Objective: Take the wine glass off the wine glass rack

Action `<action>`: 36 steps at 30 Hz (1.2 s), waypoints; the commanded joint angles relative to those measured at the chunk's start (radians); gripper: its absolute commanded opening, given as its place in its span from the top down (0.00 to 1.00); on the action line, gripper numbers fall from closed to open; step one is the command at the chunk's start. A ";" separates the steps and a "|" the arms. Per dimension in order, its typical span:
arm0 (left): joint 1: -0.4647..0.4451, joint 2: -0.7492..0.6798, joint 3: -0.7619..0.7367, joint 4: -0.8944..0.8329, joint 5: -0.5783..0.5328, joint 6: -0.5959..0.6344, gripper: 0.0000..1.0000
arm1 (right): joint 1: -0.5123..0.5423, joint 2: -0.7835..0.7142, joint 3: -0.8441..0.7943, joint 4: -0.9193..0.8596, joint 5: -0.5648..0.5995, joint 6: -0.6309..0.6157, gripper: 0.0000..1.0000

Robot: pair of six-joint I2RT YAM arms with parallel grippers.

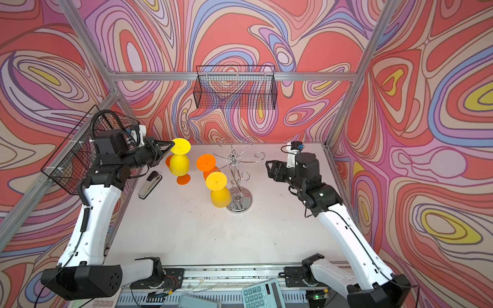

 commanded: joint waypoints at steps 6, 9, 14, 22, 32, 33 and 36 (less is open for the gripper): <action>0.003 0.006 -0.025 0.116 0.091 -0.096 1.00 | 0.005 -0.206 -0.387 0.335 -0.165 -0.090 0.19; 0.003 0.011 -0.029 0.130 0.100 -0.114 1.00 | 0.005 -0.249 -0.496 0.417 -0.194 -0.110 0.17; 0.003 0.021 -0.031 0.127 0.092 -0.116 1.00 | 0.061 -0.233 -0.606 0.552 -0.227 -0.124 0.14; 0.003 0.027 -0.036 0.127 0.080 -0.110 1.00 | 0.383 -0.033 -0.666 0.733 0.082 -0.237 0.14; 0.003 0.030 -0.038 0.134 0.088 -0.104 1.00 | 0.408 0.172 -0.732 1.106 0.255 -0.310 0.15; 0.003 0.030 -0.039 0.138 0.090 -0.106 1.00 | 0.407 0.194 -0.722 1.116 0.247 -0.320 0.15; 0.003 0.030 -0.046 0.144 0.094 -0.108 1.00 | 0.408 0.248 -0.689 1.124 0.224 -0.341 0.15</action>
